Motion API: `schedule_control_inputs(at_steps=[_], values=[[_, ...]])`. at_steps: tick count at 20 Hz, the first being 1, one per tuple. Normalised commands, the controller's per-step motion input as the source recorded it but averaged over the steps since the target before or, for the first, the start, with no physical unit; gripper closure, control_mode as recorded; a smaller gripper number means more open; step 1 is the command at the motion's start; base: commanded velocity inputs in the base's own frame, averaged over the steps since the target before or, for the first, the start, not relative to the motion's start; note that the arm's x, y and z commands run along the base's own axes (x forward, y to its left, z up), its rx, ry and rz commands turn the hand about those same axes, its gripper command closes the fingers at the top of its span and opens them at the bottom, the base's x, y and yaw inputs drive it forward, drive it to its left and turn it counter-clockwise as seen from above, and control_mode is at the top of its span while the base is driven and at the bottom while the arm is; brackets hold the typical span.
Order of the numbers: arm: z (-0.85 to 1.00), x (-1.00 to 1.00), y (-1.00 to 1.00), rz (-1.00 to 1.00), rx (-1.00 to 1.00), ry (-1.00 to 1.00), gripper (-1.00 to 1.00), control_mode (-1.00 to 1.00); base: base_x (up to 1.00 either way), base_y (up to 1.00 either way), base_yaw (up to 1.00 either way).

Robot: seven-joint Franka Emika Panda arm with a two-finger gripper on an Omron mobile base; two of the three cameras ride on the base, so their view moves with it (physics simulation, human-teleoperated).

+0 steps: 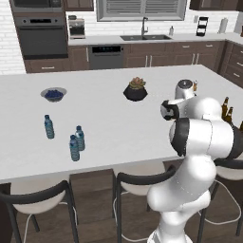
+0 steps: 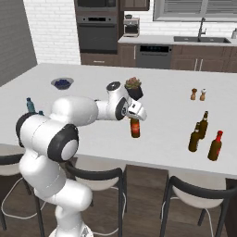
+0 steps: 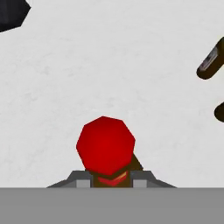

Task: Move the plastic bottles in the middle to the plastics group, and the glass bottles in the middle to the glass group.

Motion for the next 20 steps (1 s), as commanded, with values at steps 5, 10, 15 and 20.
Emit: schedule_control_inputs(at_steps=[5,10,15,20], values=[[0.0,0.0,-0.68,-0.2,0.0,0.0,1.0,-1.0,0.0,0.0,0.0],[0.0,0.11,-0.67,-0.15,0.0,0.0,1.0,-1.0,0.0,0.0,0.0],[-0.04,0.22,-0.65,-0.07,0.01,-0.02,1.0,-1.0,0.0,0.0,0.0],[-0.09,0.16,-0.6,-0.06,0.02,-0.01,1.0,-1.0,0.0,0.0,0.0]])
